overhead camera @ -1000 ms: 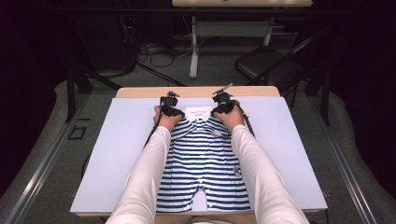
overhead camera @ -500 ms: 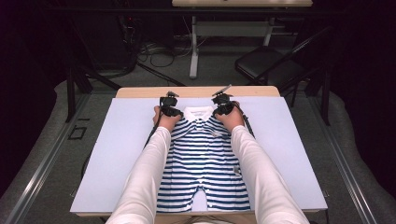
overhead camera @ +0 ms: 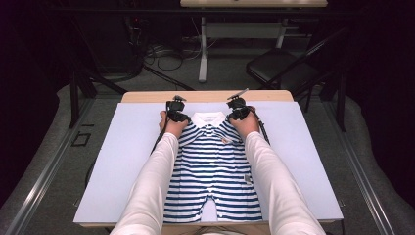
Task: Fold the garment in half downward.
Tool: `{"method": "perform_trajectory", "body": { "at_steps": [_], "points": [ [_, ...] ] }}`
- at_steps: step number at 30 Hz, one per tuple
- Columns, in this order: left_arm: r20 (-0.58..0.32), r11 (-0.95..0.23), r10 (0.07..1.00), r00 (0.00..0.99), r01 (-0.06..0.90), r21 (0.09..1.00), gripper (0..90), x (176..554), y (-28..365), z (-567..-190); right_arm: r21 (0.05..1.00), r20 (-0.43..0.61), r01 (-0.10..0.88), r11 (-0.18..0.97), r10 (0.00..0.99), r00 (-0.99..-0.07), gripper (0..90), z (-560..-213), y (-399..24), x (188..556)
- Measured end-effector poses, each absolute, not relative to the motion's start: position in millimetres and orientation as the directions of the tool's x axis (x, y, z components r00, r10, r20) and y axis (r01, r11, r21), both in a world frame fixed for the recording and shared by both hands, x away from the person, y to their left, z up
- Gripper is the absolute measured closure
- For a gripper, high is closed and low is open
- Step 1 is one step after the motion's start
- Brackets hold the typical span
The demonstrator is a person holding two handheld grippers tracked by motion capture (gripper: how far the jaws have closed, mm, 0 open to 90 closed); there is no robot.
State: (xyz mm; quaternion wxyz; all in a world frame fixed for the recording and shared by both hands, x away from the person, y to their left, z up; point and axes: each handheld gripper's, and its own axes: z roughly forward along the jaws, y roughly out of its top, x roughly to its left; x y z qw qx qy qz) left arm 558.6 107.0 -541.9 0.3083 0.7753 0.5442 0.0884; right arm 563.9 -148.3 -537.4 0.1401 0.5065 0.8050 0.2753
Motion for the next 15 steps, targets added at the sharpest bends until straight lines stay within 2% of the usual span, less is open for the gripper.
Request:
{"method": "perform_trajectory", "body": {
  "at_steps": [15],
  "points": [
    [-0.204, -0.203, 0.901, 0.384, 0.786, 0.584, 86.1, 557.9, 109.6, -538.0, 0.587, 0.038, 0.729, 0.352, 0.888, -0.459, 86.8, -533.8, -148.5, 563.0]
  ]
}}
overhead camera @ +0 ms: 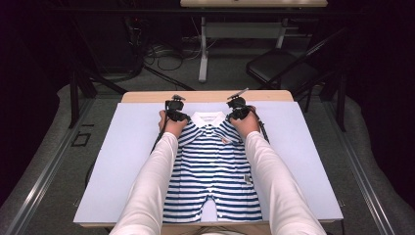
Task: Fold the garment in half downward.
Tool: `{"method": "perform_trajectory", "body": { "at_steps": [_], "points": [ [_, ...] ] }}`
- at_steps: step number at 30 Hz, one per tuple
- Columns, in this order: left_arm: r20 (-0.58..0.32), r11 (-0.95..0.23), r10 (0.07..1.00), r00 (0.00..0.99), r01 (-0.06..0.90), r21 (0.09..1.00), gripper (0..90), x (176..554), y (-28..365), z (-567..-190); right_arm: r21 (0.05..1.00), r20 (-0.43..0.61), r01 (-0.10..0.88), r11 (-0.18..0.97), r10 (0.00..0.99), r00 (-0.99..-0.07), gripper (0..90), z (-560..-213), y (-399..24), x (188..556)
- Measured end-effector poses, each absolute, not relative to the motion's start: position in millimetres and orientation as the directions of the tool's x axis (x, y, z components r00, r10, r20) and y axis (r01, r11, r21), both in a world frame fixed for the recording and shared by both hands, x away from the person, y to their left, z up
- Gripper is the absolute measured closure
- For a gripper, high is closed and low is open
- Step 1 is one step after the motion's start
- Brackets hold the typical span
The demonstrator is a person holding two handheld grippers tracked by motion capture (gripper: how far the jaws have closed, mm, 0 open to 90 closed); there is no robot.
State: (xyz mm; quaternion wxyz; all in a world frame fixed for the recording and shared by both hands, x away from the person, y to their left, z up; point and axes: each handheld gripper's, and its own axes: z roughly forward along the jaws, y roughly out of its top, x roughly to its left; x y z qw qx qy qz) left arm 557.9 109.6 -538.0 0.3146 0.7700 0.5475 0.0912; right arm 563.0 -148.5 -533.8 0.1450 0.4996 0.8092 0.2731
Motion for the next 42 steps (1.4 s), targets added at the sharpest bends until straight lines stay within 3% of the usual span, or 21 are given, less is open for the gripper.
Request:
{"method": "perform_trajectory", "body": {
  "at_steps": [42],
  "points": [
    [-0.210, -0.185, 0.895, 0.394, 0.755, 0.629, 86.2, 555, 122, -515, 0.620, 0.030, 0.697, 0.361, 0.876, -0.481, 87.1, -505, -148, 561]
  ]
}}
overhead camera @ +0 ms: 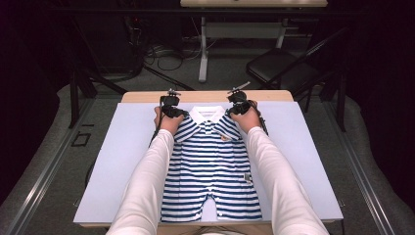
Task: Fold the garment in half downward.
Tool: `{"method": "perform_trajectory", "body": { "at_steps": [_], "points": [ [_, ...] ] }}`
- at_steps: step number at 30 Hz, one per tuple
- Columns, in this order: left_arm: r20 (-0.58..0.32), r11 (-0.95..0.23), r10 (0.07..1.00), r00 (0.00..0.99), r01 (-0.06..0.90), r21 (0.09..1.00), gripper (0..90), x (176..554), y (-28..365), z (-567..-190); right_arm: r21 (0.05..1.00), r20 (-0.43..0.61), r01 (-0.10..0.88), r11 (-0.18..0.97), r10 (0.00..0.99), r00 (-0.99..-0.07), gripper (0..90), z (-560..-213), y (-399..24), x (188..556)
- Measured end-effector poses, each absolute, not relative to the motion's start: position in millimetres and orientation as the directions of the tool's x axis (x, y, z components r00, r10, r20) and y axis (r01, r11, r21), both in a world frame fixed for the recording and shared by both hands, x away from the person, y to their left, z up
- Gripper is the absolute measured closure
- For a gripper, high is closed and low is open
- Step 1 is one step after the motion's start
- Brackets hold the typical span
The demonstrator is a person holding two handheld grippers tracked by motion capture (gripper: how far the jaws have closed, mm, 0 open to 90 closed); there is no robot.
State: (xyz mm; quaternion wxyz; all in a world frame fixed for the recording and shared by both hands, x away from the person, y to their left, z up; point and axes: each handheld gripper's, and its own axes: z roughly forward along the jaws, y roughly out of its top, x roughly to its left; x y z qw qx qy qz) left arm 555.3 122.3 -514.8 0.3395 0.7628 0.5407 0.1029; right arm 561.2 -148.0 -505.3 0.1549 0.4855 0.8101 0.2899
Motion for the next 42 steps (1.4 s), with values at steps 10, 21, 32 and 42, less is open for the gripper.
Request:
{"method": "perform_trajectory", "body": {
  "at_steps": [10, 21, 32, 42],
  "points": [
    [-0.204, -0.187, 0.890, 0.409, 0.733, 0.654, 86.3, 554, 123, -504, 0.637, 0.024, 0.680, 0.364, 0.872, -0.489, 87.1, -495, -151, 559],
    [-0.187, -0.190, 0.889, 0.418, 0.708, 0.680, 86.3, 555, 121, -488, 0.664, 0.022, 0.659, 0.354, 0.872, -0.490, 87.1, -481, -155, 559],
    [-0.186, -0.180, 0.886, 0.424, 0.685, 0.706, 86.4, 555, 124, -476, 0.680, 0.012, 0.644, 0.351, 0.873, -0.488, 87.2, -468, -154, 559],
    [-0.175, -0.177, 0.883, 0.435, 0.655, 0.734, 86.4, 555, 125, -464, 0.704, -0.004, 0.621, 0.345, 0.876, -0.483, 87.2, -456, -155, 560]
  ]
}}
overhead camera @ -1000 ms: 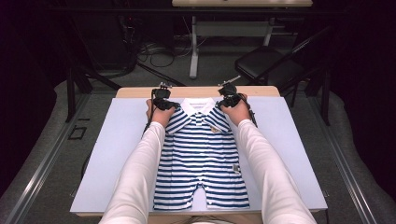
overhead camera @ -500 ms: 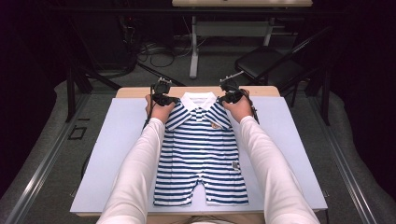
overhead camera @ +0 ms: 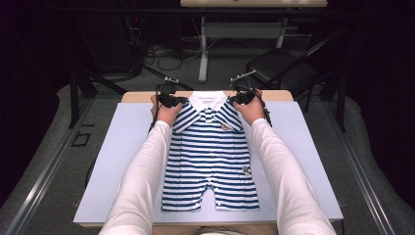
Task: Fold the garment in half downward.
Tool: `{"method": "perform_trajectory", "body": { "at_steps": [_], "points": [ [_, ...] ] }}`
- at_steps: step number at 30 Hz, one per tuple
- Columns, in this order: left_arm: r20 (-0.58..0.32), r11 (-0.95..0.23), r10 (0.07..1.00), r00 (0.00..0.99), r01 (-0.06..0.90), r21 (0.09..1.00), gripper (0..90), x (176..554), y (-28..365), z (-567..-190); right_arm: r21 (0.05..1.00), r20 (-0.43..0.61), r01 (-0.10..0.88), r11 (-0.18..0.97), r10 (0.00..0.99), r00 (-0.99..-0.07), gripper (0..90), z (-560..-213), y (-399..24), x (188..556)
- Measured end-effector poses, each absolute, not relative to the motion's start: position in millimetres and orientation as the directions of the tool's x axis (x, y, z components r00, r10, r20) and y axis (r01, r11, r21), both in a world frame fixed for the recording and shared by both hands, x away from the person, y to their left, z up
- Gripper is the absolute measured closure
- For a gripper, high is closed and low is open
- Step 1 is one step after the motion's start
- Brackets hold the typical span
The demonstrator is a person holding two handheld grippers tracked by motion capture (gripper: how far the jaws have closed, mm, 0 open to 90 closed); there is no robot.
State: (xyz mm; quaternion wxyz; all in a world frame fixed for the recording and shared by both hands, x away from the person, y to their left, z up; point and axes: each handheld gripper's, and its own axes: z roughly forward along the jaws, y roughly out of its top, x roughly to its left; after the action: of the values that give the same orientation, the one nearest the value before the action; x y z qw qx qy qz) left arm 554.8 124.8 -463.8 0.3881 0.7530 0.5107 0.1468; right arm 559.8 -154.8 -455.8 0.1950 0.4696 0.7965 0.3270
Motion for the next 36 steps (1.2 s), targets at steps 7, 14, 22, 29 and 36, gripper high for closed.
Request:
{"method": "perform_trajectory", "body": {
  "at_steps": [7, 14, 22, 29, 36],
  "points": [
    [-0.167, -0.174, 0.883, 0.439, 0.635, 0.752, 86.4, 556, 126, -457, 0.723, -0.017, 0.599, 0.344, 0.876, -0.483, 87.2, -447, -154, 560],
    [-0.167, -0.165, 0.886, 0.432, 0.630, 0.759, 86.4, 557, 127, -451, 0.735, -0.029, 0.584, 0.345, 0.876, -0.482, 87.3, -442, -153, 561],
    [-0.149, -0.169, 0.886, 0.440, 0.604, 0.779, 86.3, 558, 126, -443, 0.752, -0.044, 0.563, 0.343, 0.878, -0.476, 87.2, -432, -153, 561],
    [-0.142, -0.164, 0.888, 0.438, 0.588, 0.792, 86.4, 561, 127, -436, 0.766, -0.056, 0.546, 0.340, 0.881, -0.470, 87.2, -425, -152, 563],
    [-0.135, -0.166, 0.887, 0.441, 0.579, 0.798, 86.4, 561, 127, -434, 0.771, -0.069, 0.535, 0.346, 0.880, -0.470, 87.2, -424, -152, 564]
  ]
}}
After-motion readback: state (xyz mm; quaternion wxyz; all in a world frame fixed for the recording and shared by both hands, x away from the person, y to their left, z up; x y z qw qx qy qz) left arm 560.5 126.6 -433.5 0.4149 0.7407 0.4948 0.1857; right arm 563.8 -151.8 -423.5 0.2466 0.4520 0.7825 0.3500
